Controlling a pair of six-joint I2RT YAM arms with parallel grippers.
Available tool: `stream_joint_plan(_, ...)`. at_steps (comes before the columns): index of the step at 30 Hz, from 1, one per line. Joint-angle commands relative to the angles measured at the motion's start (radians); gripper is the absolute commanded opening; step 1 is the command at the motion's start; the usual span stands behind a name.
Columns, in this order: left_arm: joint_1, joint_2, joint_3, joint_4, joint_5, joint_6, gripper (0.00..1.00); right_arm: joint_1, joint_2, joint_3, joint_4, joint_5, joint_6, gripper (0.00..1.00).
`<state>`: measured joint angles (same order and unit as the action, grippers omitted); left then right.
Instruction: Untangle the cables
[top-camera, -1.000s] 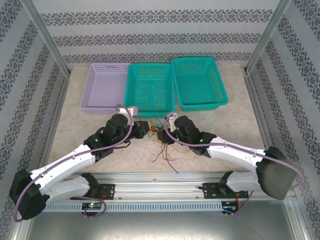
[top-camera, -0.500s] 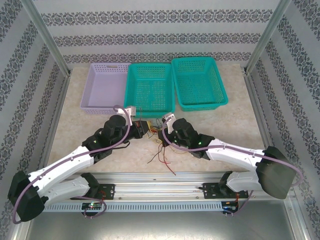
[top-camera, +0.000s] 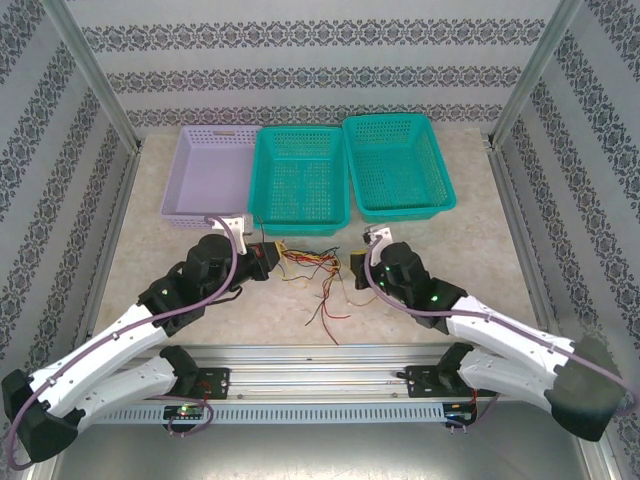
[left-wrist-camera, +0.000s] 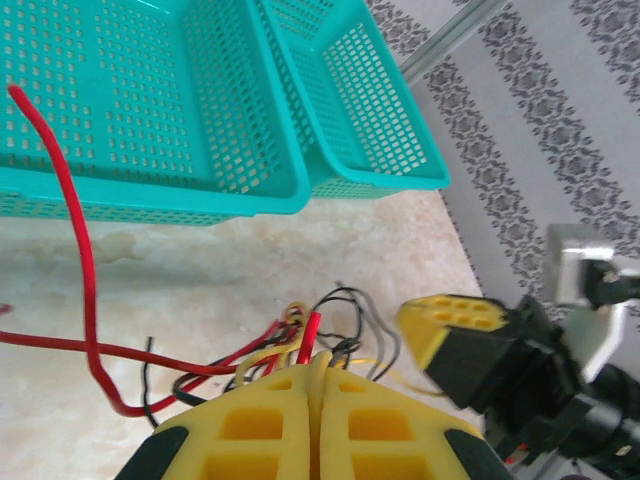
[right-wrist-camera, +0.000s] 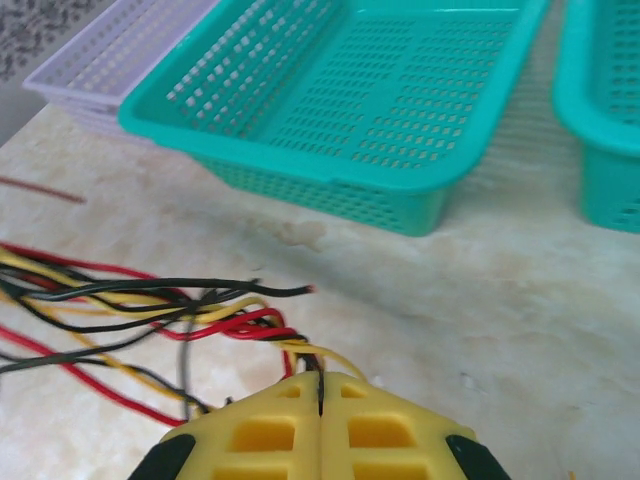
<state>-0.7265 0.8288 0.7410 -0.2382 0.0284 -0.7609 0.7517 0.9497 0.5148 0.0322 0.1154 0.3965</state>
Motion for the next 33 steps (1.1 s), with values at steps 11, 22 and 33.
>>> stream_joint_plan(11,-0.002,-0.018,0.082,-0.127,-0.081,0.117,0.00,-0.237,-0.204,0.010,-0.203,-0.092,0.004,0.00)
stream_joint_plan(22,0.043,-0.064,0.163,-0.282,-0.204,0.221,0.00,-0.553,-0.147,0.088,-0.419,-0.095,0.091,0.00)
stream_joint_plan(33,0.092,-0.073,0.265,-0.453,-0.378,0.304,0.00,-0.700,-0.133,0.104,-0.471,-0.048,0.120,0.00)
